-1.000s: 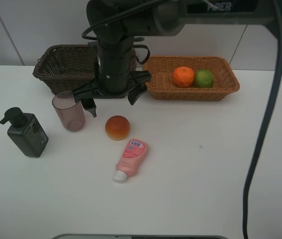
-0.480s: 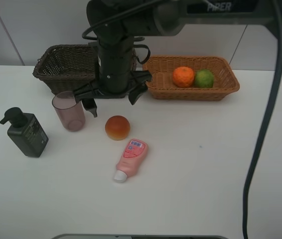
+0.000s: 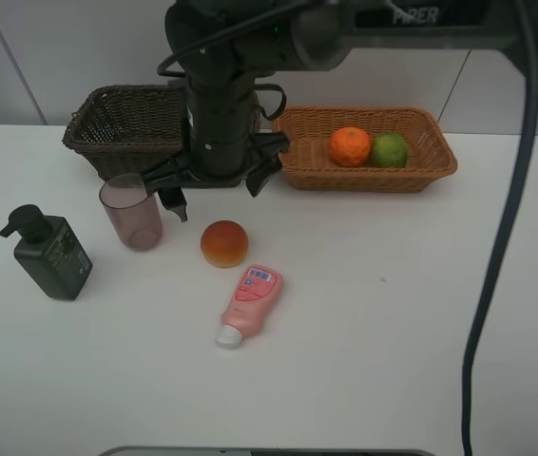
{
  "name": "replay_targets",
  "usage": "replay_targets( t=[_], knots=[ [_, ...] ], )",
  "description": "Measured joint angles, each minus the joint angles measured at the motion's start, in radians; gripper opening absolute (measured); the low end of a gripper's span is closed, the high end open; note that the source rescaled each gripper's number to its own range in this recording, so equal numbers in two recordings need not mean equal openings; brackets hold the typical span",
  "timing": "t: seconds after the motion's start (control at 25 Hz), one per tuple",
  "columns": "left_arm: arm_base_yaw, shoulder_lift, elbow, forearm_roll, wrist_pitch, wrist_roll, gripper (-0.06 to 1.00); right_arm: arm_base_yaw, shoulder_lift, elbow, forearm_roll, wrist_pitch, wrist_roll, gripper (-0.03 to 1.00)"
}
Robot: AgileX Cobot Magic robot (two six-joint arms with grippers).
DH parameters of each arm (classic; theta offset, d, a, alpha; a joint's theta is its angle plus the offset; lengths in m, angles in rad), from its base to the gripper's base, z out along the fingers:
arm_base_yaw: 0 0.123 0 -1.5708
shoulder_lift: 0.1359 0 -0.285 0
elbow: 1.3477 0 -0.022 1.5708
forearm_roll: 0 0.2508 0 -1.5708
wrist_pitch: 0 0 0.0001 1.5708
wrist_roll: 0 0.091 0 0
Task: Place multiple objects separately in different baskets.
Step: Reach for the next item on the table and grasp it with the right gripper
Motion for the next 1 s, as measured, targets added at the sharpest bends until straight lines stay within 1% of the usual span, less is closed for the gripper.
replay_targets(
  t=[0.32,0.52,0.68,0.8,1.0],
  knots=[
    [0.0,0.0,0.0,0.0,0.0,0.0,0.98,0.0,0.058,0.0,0.005,0.019,0.0,0.96],
    [0.0,0.0,0.0,0.0,0.0,0.0,0.98,0.0,0.06,0.0,0.005,-0.028,0.004,0.96],
    [0.0,0.0,0.0,0.0,0.0,0.0,0.98,-0.002,0.061,0.0,-0.005,-0.071,0.053,0.96],
    [0.0,0.0,0.0,0.0,0.0,0.0,0.98,-0.006,0.075,0.0,-0.023,-0.078,0.073,0.96],
    [0.0,0.0,0.0,0.0,0.0,0.0,0.98,-0.006,0.107,0.0,-0.025,-0.07,0.076,0.96]
  ],
)
